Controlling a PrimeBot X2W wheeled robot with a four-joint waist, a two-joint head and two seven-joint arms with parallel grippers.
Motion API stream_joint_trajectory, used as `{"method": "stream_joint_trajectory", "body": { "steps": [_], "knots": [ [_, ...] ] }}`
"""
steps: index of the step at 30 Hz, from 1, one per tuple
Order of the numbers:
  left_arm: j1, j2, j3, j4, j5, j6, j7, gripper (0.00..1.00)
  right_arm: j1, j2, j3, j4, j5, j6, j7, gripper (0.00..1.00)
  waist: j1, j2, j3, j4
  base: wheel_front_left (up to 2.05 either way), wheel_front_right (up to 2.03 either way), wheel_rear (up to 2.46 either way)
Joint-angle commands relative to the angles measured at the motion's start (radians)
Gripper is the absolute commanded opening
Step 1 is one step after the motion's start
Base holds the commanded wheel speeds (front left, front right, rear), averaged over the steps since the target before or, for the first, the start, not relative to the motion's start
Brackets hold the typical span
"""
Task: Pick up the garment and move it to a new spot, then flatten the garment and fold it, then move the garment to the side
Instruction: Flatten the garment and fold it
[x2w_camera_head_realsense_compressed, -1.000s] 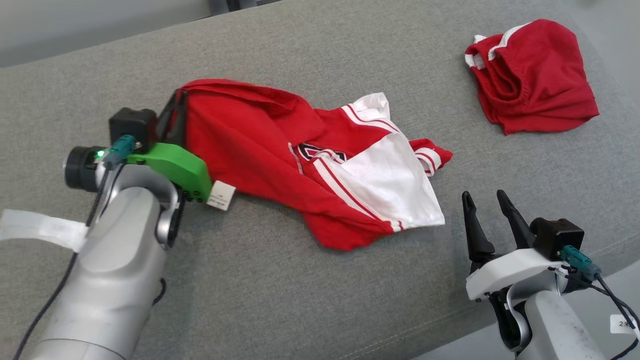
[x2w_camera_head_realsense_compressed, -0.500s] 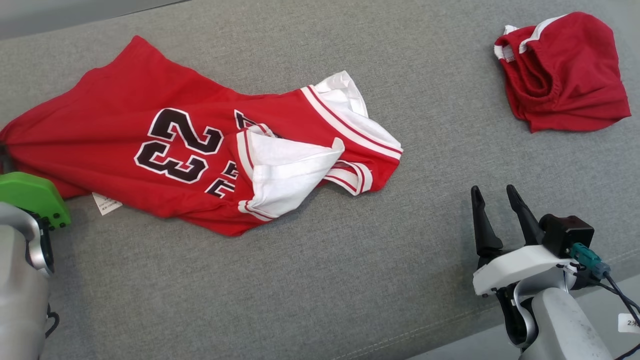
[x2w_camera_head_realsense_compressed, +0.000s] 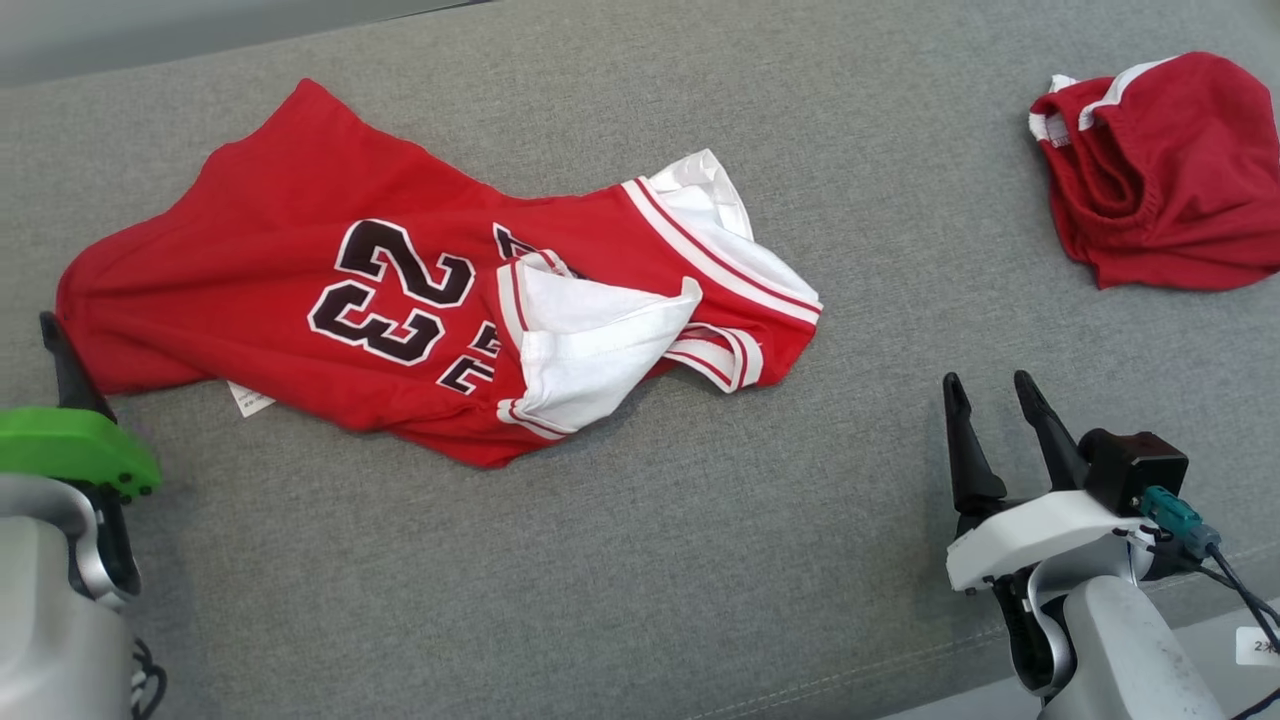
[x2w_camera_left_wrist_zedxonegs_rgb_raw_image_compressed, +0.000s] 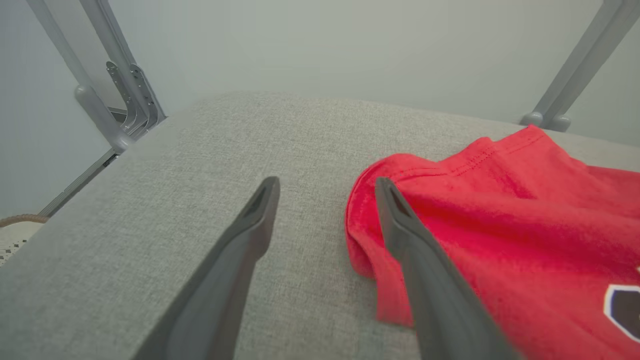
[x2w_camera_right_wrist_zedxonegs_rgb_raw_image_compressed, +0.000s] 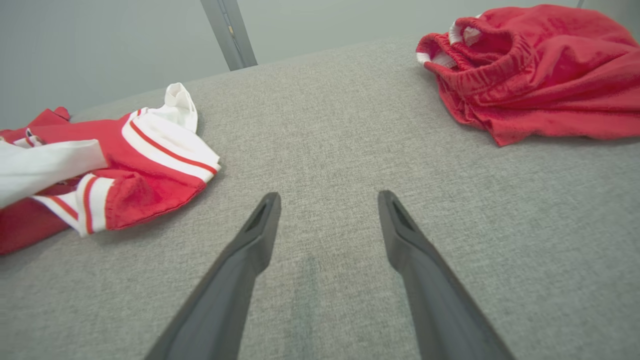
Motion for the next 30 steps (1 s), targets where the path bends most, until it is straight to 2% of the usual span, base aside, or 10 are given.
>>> {"method": "stream_joint_trajectory", "body": {
  "steps": [1, 5, 13, 19, 24, 30],
  "knots": [
    [0.034, -0.012, 0.018, -0.017, 0.019, -0.016, 0.001, 1.00, 0.000, -0.002, 0.002, 0.002, 0.003, 0.000, -0.003, 1.00, 0.0000, 0.0000, -0.008, 0.016, 0.00, 0.00, 0.00],
    [0.097, -0.055, 0.054, -0.029, 0.054, -0.065, 0.000, 1.00, 0.008, -0.002, 0.010, 0.004, 0.007, 0.000, -0.003, 1.00, 0.0000, 0.0000, -0.009, 0.033, 0.00, 0.00, 0.00],
    [0.108, -0.104, 0.069, 0.003, 0.144, -0.129, 0.001, 1.00, -0.008, -0.002, 0.015, 0.002, -0.002, 0.000, -0.003, 1.00, 0.0000, 0.0000, 0.003, 0.033, 0.00, 0.00, 0.00],
    [0.155, -0.182, 0.089, -0.039, 0.185, -0.170, 0.001, 1.00, 0.002, -0.002, 0.010, 0.012, 0.000, 0.000, -0.003, 1.00, 0.0000, 0.0000, -0.008, 0.021, 0.00, 0.00, 0.00],
    [0.182, -0.246, 0.083, -0.051, 0.227, -0.176, 0.001, 1.00, -0.001, -0.002, 0.010, 0.016, -0.006, 0.000, -0.003, 1.00, 0.0000, 0.0000, -0.020, 0.020, 0.00, 0.00, 0.00],
    [0.176, -0.267, 0.124, -0.073, 0.240, -0.163, 0.001, 1.00, 0.001, -0.002, 0.014, 0.017, -0.012, 0.000, -0.003, 1.00, 0.0000, 0.0000, -0.029, 0.017, 0.00, 0.00, 0.00]
  ]
}}
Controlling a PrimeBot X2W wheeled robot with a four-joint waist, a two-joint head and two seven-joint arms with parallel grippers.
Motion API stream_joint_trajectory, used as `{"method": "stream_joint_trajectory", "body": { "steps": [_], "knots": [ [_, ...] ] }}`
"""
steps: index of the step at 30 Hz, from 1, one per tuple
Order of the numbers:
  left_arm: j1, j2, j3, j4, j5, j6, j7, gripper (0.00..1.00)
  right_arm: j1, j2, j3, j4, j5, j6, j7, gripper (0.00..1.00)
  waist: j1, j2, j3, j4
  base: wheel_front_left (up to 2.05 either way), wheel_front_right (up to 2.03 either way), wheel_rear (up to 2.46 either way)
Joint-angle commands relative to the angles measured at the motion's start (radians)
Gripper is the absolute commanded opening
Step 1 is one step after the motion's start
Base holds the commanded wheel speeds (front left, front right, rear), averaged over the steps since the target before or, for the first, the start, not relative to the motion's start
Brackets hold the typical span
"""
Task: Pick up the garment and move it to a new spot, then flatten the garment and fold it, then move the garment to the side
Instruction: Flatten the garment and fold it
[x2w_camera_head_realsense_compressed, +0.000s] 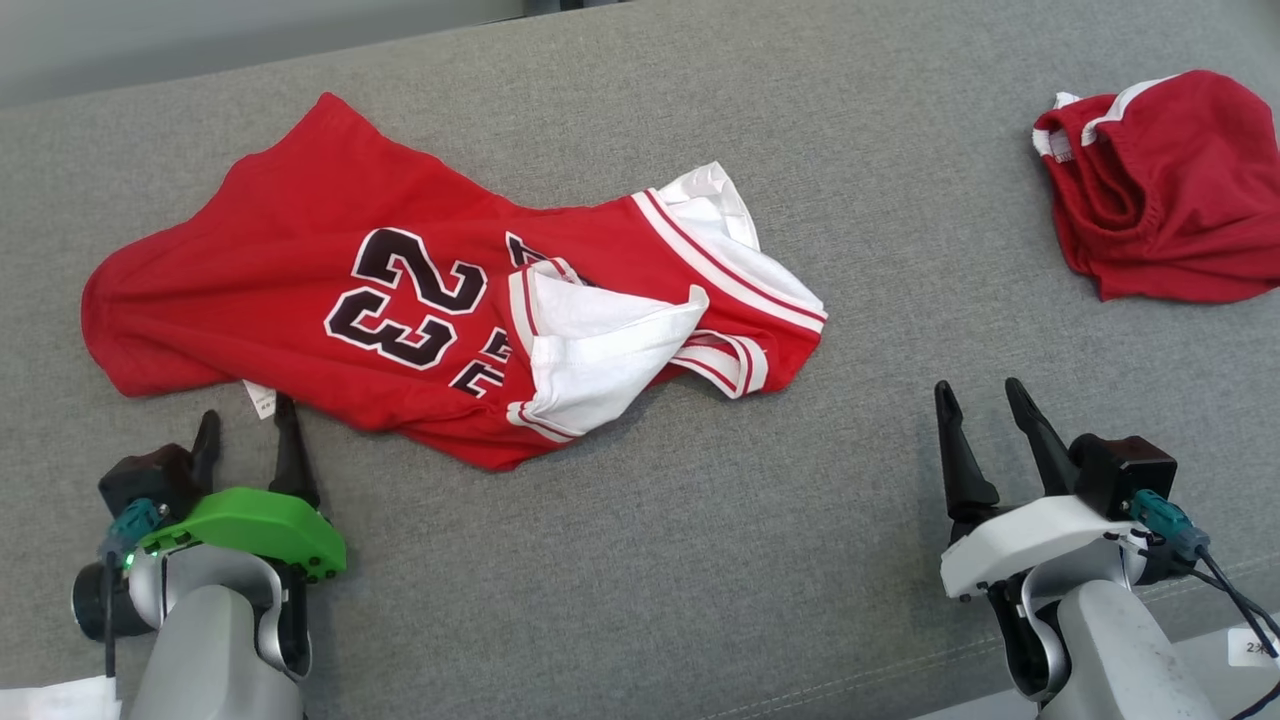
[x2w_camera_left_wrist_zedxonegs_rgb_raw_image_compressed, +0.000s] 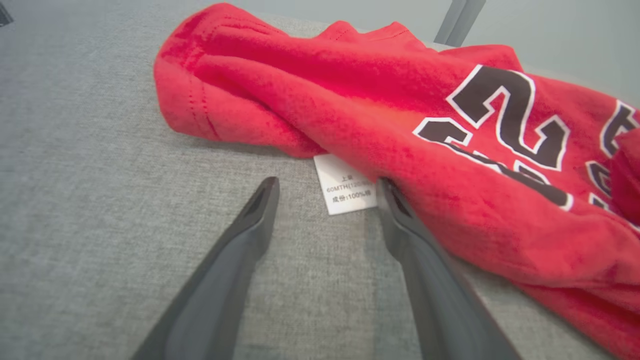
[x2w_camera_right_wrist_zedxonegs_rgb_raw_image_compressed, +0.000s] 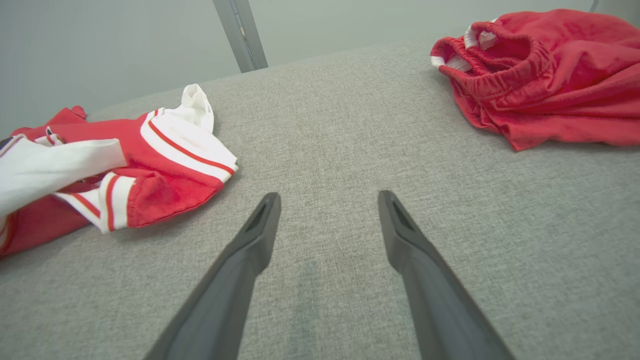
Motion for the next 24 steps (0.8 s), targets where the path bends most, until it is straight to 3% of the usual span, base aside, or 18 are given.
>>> {"method": "stream_joint_trajectory", "body": {
  "steps": [1, 10, 15, 24],
  "knots": [
    [0.010, 0.005, 0.023, -0.006, 0.010, 0.020, 0.001, 1.00, 0.003, -0.002, -0.003, 0.002, -0.011, 0.000, -0.003, 1.00, 0.0000, 0.0000, -0.003, -0.001, 0.00, 0.00, 0.00],
    [0.003, 0.042, 0.119, -0.011, 0.020, 0.058, 0.001, 1.00, 0.012, -0.002, -0.006, 0.006, -0.012, 0.000, -0.003, 1.00, 0.0000, 0.0000, -0.008, -0.009, 0.00, 0.00, 0.00],
    [-0.032, 0.078, 0.124, 0.010, 0.043, 0.015, 0.001, 1.00, 0.006, -0.002, -0.002, 0.007, -0.018, 0.000, -0.003, 1.00, 0.0000, 0.0000, -0.001, -0.016, 0.00, 0.00, 0.00],
    [-0.098, 0.133, 0.120, 0.077, 0.050, -0.021, 0.001, 1.00, -0.004, -0.019, 0.002, 0.010, -0.023, 0.000, -0.003, 1.00, 0.0000, 0.0000, 0.013, -0.037, 0.00, 0.00, 0.00]
  ]
}}
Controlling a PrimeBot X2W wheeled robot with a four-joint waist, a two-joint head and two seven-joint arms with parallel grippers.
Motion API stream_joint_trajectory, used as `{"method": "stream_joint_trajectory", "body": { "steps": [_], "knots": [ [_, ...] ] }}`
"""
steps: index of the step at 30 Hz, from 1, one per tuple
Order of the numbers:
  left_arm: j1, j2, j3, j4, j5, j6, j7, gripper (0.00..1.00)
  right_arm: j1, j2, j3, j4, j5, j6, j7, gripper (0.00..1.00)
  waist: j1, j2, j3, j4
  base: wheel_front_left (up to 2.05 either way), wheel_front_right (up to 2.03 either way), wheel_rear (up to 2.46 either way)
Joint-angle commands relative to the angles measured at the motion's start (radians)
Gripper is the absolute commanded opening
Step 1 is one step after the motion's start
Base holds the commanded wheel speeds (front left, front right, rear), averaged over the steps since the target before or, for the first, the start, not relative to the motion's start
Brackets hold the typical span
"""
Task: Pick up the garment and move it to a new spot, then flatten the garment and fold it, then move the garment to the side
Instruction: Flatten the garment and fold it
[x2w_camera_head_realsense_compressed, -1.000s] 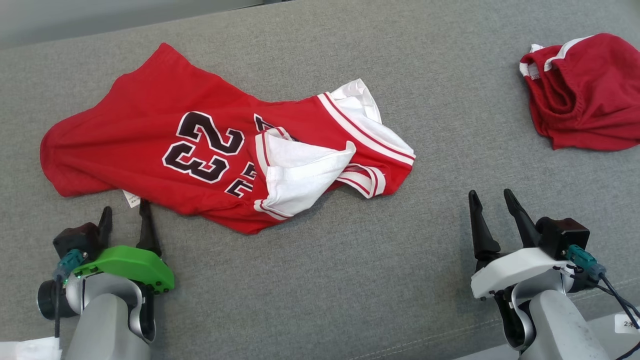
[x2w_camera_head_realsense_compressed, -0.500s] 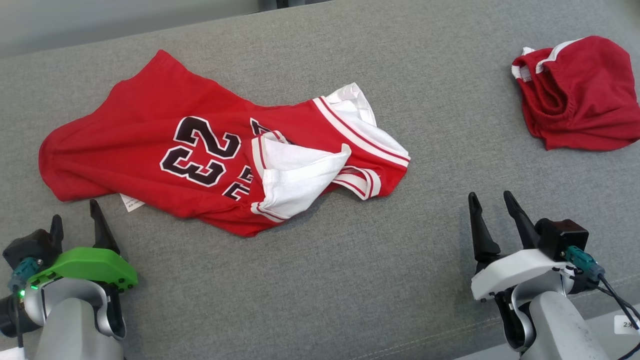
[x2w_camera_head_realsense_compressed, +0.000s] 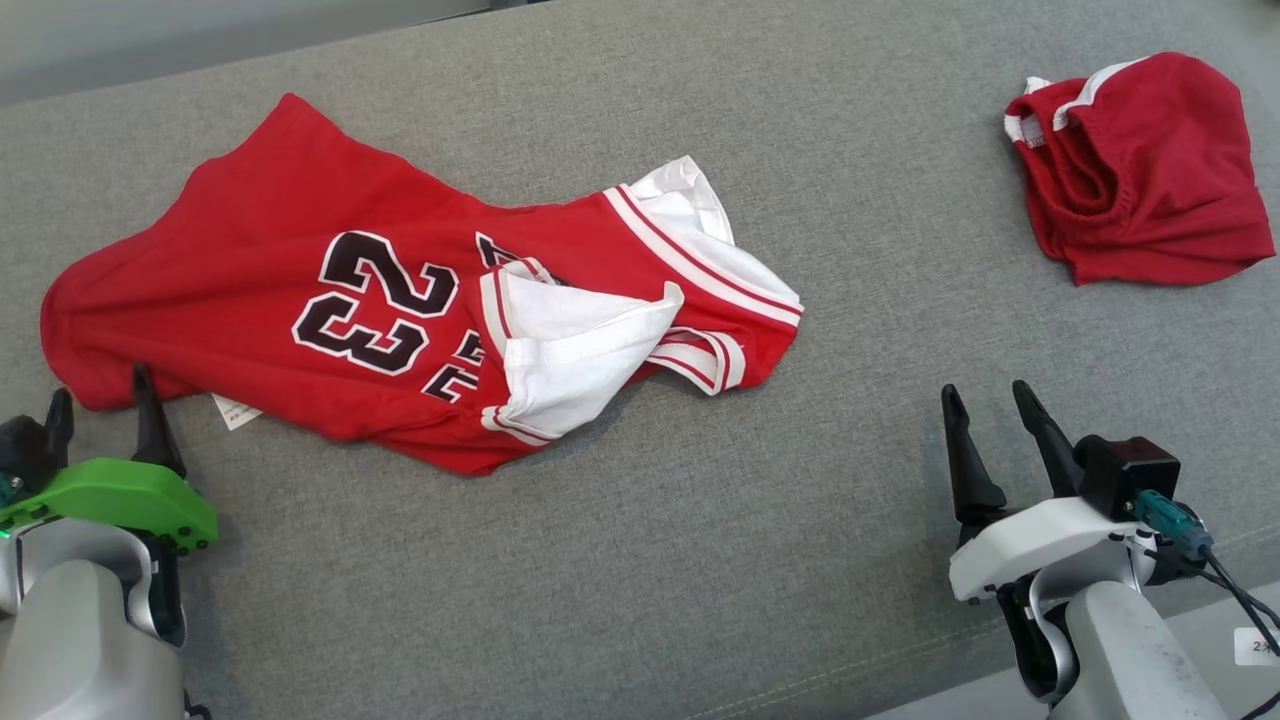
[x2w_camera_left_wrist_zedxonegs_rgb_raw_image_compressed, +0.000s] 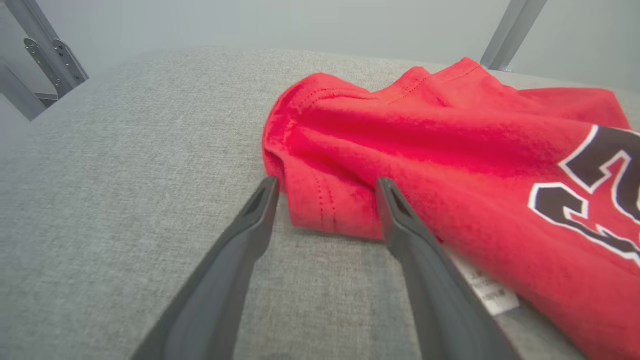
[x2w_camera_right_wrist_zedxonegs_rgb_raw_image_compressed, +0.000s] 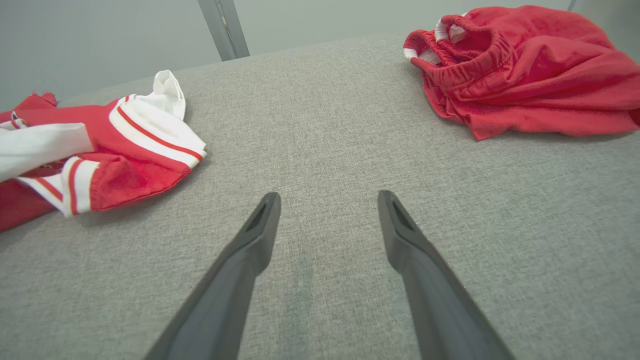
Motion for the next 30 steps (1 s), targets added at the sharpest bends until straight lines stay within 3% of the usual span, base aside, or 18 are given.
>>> {"method": "stream_joint_trajectory", "body": {
  "steps": [1, 2, 3, 11, 15, 22, 30],
  "knots": [
    [-0.015, 0.014, 0.006, 0.011, -0.009, -0.002, 0.000, 0.98, -0.006, -0.003, 0.002, 0.002, -0.006, 0.000, -0.003, 1.00, 0.0000, 0.0000, 0.003, -0.004, 0.00, 0.00, 0.00],
    [-0.023, 0.016, 0.011, 0.020, -0.016, -0.006, 0.000, 0.59, -0.007, -0.004, 0.003, 0.002, -0.006, 0.000, -0.003, 1.00, 0.0000, 0.0000, 0.004, -0.007, 0.00, 0.00, 0.00],
    [-0.032, 0.015, 0.021, 0.028, -0.029, -0.011, 0.000, 0.00, -0.008, -0.005, 0.002, 0.000, -0.004, 0.000, -0.003, 1.00, 0.0000, 0.0000, 0.005, -0.009, 0.00, 0.00, 0.00],
    [-0.003, 0.001, 0.000, -0.004, -0.048, -0.027, 0.001, 0.00, 0.002, 0.002, -0.006, -0.003, 0.005, 0.000, -0.003, 1.00, 0.0000, 0.0000, -0.012, 0.015, 0.00, 0.00, 0.00],
    [0.026, -0.007, -0.027, -0.085, -0.053, -0.028, 0.000, 0.00, 0.003, 0.006, 0.002, -0.002, 0.014, 0.000, -0.003, 1.00, 0.0000, 0.0000, -0.032, 0.031, 0.00, 0.00, 0.00],
    [0.129, -0.033, -0.181, -0.335, -0.058, -0.027, 0.000, 0.00, 0.040, 0.013, -0.004, 0.018, 0.032, 0.000, -0.003, 1.00, 0.0000, 0.0000, -0.097, 0.083, 0.00, 0.00, 0.00],
    [0.170, -0.044, -0.283, -0.463, -0.018, -0.025, 0.000, 0.00, 0.059, 0.014, 0.011, 0.025, 0.064, 0.000, -0.003, 1.00, 0.0000, 0.0000, -0.130, 0.127, 0.00, 0.00, 0.00]
  ]
}}
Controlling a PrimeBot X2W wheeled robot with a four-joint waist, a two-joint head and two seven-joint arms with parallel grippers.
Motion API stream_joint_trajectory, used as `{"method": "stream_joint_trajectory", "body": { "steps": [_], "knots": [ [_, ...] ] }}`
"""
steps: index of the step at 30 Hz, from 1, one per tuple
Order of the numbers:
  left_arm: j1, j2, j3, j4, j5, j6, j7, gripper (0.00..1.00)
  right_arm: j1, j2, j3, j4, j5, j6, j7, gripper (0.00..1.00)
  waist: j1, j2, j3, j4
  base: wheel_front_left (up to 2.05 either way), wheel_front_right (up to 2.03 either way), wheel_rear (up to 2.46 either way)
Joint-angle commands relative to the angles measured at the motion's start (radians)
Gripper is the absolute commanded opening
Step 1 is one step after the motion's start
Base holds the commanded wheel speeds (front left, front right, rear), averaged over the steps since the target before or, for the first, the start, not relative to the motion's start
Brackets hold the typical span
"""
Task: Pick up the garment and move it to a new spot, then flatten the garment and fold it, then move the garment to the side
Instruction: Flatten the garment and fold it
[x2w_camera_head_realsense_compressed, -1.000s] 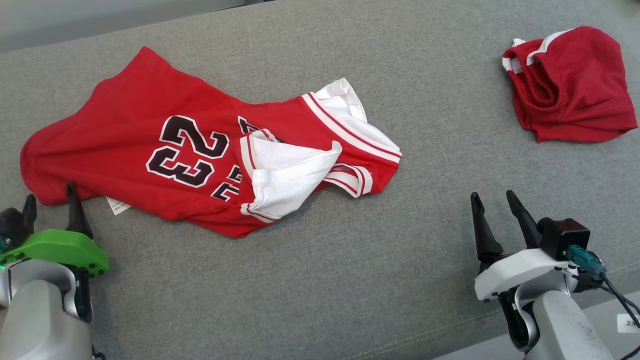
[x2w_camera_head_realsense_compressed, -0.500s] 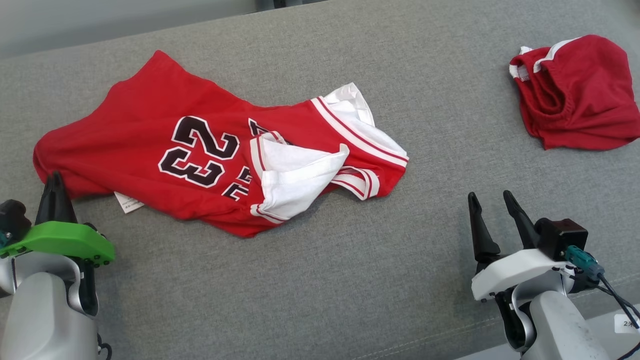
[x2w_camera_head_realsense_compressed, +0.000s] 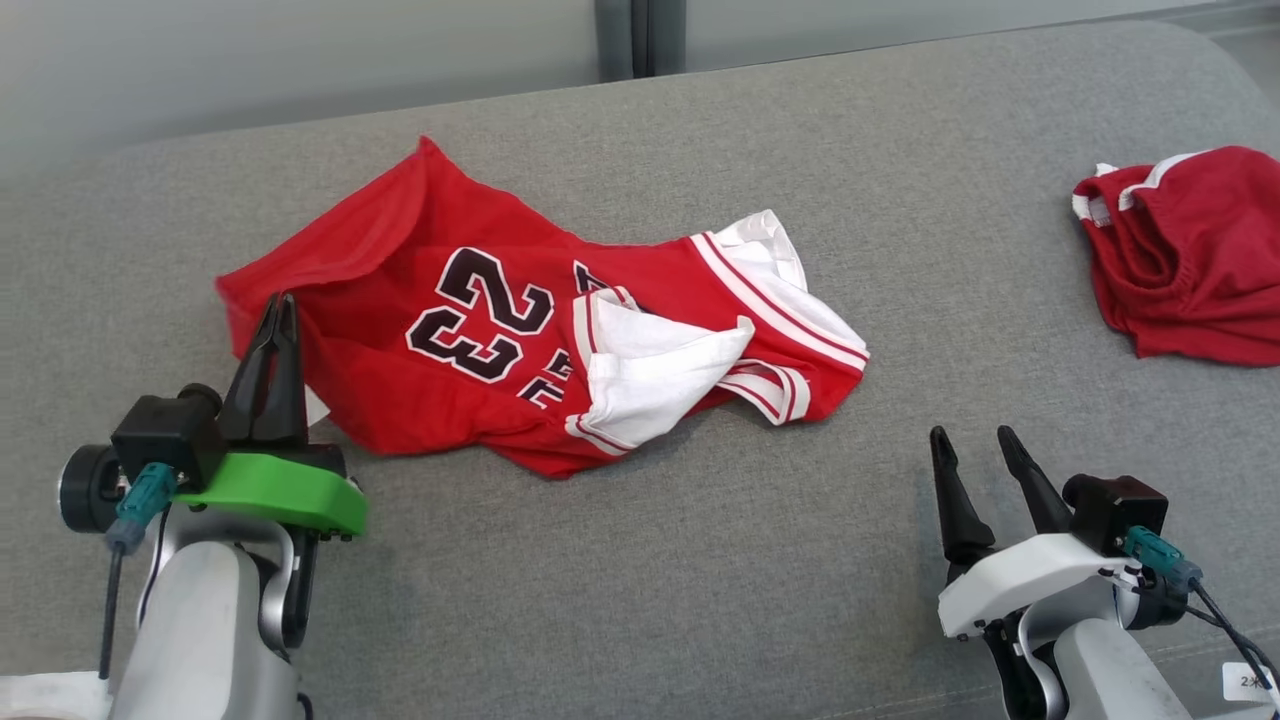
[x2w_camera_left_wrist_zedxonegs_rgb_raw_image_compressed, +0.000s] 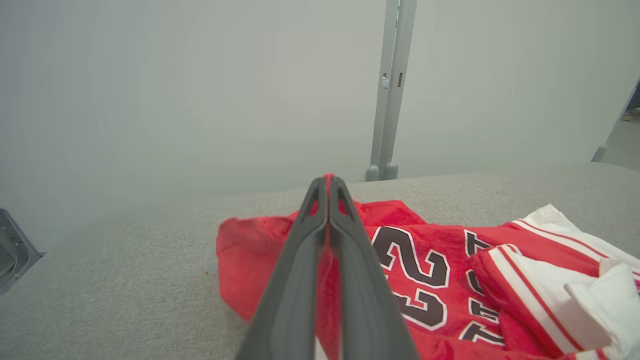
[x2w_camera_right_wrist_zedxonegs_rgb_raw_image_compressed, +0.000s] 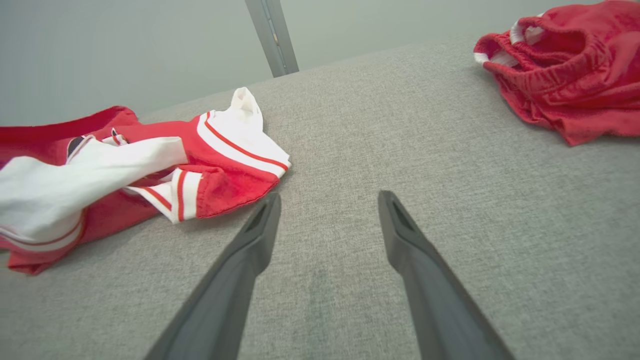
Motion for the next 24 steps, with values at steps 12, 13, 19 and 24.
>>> {"method": "stream_joint_trajectory", "body": {
  "steps": [12, 13, 19, 24],
  "knots": [
    [-0.060, 0.005, 0.061, 0.109, -0.025, 0.108, 0.053, 0.00, -0.011, -0.002, -0.003, -0.001, -0.008, 0.000, -0.003, 1.00, 0.0000, 0.0000, 0.040, 0.001, 0.00, 0.00, 0.00],
    [-0.070, 0.021, 0.074, 0.140, -0.028, 0.112, 0.059, 0.00, -0.015, -0.002, 0.002, -0.001, -0.009, 0.000, -0.003, 1.00, 0.0000, 0.0000, 0.048, -0.008, 0.00, 0.00, 0.00],
    [-0.166, 0.088, 0.142, 0.334, -0.056, 0.153, 0.048, 1.00, -0.043, -0.001, 0.009, -0.003, -0.014, 0.000, -0.003, 1.00, 0.0000, 0.0000, 0.087, -0.061, 0.00, 0.00, 0.00],
    [-0.190, 0.098, 0.177, 0.433, -0.075, 0.173, 0.017, 1.00, -0.032, -0.001, -0.012, -0.008, -0.021, 0.000, -0.003, 1.00, 0.0000, 0.0000, 0.089, -0.070, 0.00, 0.00, 0.00]
  ]
}}
